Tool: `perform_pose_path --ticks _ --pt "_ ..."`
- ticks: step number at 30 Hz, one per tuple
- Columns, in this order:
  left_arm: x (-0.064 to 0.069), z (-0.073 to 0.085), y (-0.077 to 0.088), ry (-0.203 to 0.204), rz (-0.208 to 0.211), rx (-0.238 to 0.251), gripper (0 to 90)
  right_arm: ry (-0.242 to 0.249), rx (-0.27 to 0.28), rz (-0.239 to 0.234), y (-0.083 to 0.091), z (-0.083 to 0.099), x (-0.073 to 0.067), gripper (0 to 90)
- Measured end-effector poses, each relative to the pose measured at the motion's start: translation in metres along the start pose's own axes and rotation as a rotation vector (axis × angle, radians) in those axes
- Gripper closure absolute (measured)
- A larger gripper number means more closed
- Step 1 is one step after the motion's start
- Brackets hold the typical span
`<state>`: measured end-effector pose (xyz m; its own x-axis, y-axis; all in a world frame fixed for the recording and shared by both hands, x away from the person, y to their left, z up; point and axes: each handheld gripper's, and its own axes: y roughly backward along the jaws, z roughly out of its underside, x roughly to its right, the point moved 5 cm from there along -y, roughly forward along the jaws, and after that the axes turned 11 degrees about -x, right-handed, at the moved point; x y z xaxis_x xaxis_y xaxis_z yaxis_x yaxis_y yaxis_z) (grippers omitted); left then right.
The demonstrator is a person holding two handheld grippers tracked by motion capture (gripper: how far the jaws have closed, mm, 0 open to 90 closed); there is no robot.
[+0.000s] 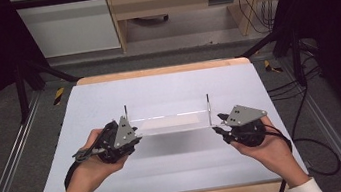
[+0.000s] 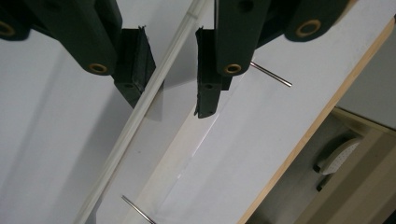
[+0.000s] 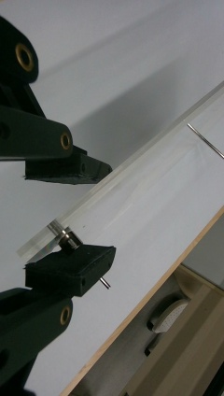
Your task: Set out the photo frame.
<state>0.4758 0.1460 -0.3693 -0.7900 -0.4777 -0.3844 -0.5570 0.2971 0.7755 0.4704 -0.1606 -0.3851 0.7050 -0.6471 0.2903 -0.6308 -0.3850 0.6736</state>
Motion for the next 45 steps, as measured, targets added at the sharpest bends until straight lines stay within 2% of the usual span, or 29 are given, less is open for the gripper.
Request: perform_pose_path --ticks 3,9,12,13,14,20,22,32,37,45 --pt "-0.006 -0.003 0.001 0.004 0.018 0.002 69.4 0.002 0.01 0.002 0.0 -0.003 0.004 57.8" --pt "-0.016 -0.01 0.002 0.004 0.033 -0.008 69.4 -0.006 0.034 0.031 -0.003 -0.004 0.013 48.8" --pt "-0.022 -0.013 0.002 0.001 0.041 -0.003 69.3 -0.043 0.075 0.045 -0.005 -0.003 0.02 46.7" --pt "-0.024 -0.014 0.002 0.001 0.044 -0.005 69.3 -0.043 0.075 0.045 -0.005 -0.003 0.02 46.7" --pt "-0.029 -0.016 0.002 -0.002 0.045 -0.008 69.1 -0.055 0.105 0.064 -0.005 -0.004 0.025 47.7" --pt "-0.04 -0.023 0.001 0.0 0.043 -0.007 67.8 -0.054 0.11 0.035 -0.009 -0.011 0.034 50.6" --pt "-0.046 -0.026 0.001 -0.006 0.036 -0.001 67.2 -0.063 0.131 0.027 -0.01 -0.017 0.037 54.9" --pt "-0.057 -0.029 -0.001 -0.009 0.039 -0.013 65.6 -0.067 0.102 0.023 -0.009 -0.026 0.04 57.7" --pt "-0.065 -0.032 -0.002 -0.009 0.029 -0.003 63.8 -0.088 0.094 0.013 -0.011 -0.032 0.047 57.4" --pt "-0.08 -0.037 -0.007 0.004 0.004 0.04 59.1 -0.111 0.101 0.003 -0.016 -0.04 0.061 56.9"
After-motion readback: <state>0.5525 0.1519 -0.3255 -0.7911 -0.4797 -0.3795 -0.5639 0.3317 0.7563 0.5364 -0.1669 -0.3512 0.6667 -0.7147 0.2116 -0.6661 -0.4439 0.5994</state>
